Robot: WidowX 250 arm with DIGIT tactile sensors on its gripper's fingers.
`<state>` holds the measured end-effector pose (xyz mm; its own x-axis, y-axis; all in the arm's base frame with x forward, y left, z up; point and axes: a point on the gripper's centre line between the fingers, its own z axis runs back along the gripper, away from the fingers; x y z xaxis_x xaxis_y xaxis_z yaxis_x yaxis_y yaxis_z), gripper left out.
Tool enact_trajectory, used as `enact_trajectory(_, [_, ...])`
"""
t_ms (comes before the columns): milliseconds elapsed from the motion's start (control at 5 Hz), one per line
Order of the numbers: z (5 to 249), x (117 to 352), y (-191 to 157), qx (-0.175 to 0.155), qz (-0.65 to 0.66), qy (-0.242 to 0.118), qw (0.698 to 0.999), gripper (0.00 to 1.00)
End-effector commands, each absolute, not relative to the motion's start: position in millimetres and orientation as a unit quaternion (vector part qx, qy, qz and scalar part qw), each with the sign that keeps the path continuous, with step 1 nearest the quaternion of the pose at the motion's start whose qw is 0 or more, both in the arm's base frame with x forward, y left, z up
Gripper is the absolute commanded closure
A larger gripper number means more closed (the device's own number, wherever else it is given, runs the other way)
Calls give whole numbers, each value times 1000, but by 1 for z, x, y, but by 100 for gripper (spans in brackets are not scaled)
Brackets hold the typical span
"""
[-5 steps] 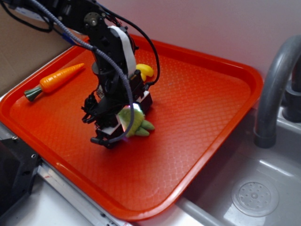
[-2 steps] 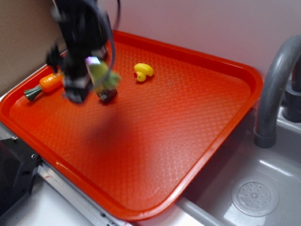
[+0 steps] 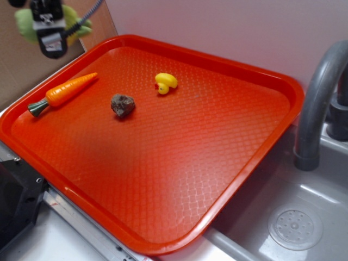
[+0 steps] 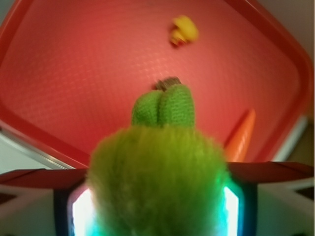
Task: Grab the green animal.
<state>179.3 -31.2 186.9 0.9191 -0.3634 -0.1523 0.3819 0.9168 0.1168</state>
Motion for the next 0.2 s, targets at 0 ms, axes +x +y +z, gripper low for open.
enact_trajectory(0, [211, 174, -58, 9, 59, 0, 998, 100])
